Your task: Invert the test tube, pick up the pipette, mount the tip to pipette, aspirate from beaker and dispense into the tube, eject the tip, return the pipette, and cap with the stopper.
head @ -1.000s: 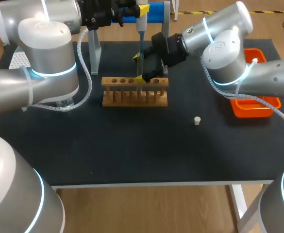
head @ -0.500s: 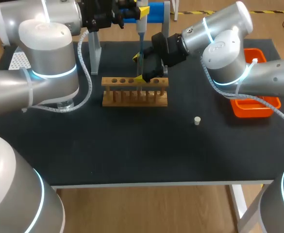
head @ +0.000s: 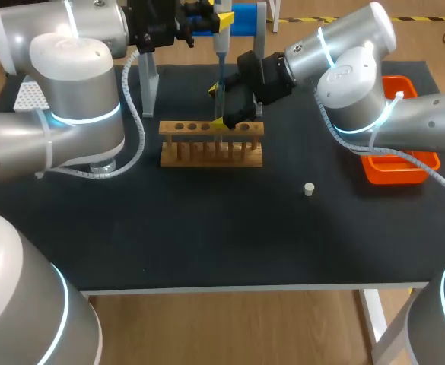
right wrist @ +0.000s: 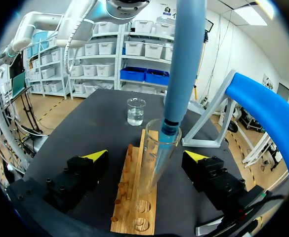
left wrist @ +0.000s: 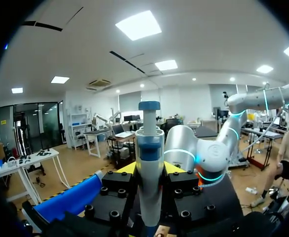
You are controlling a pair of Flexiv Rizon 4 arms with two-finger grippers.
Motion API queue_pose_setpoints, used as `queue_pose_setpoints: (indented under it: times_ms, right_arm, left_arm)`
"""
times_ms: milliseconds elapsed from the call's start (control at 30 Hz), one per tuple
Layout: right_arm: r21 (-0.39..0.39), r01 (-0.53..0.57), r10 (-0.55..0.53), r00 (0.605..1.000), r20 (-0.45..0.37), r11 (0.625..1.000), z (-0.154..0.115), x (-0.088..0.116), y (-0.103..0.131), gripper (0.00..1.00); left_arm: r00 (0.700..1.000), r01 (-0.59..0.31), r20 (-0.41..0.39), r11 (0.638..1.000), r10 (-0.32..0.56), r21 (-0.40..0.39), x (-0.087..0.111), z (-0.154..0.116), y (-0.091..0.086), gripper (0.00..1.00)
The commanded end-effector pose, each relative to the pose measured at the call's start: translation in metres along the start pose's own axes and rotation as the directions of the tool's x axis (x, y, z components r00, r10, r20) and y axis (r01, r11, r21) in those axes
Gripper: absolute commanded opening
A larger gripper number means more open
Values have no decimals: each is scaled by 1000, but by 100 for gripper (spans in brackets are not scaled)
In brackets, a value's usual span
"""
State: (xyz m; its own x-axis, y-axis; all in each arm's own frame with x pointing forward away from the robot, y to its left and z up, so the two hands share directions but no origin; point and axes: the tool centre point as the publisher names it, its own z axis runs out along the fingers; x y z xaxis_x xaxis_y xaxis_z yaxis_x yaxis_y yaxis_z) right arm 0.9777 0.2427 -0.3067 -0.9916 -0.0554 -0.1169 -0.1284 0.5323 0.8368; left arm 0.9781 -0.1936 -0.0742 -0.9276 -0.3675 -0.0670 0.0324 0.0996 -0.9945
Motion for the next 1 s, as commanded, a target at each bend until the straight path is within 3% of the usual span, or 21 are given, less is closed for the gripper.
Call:
queue_pose_setpoints:
  times_ms: [33,1000]
  right_arm:
    - [4,-1,1,1000,-2,1000,-2,0,1,100]
    - [4,-1,1,1000,-2,1000,-2,0,1,100]
  left_arm:
    - [1000,-1,6,1000,1,7,1,1,2,0]
    - [1000,3,7,1000,-3,4,1,2,9,0]
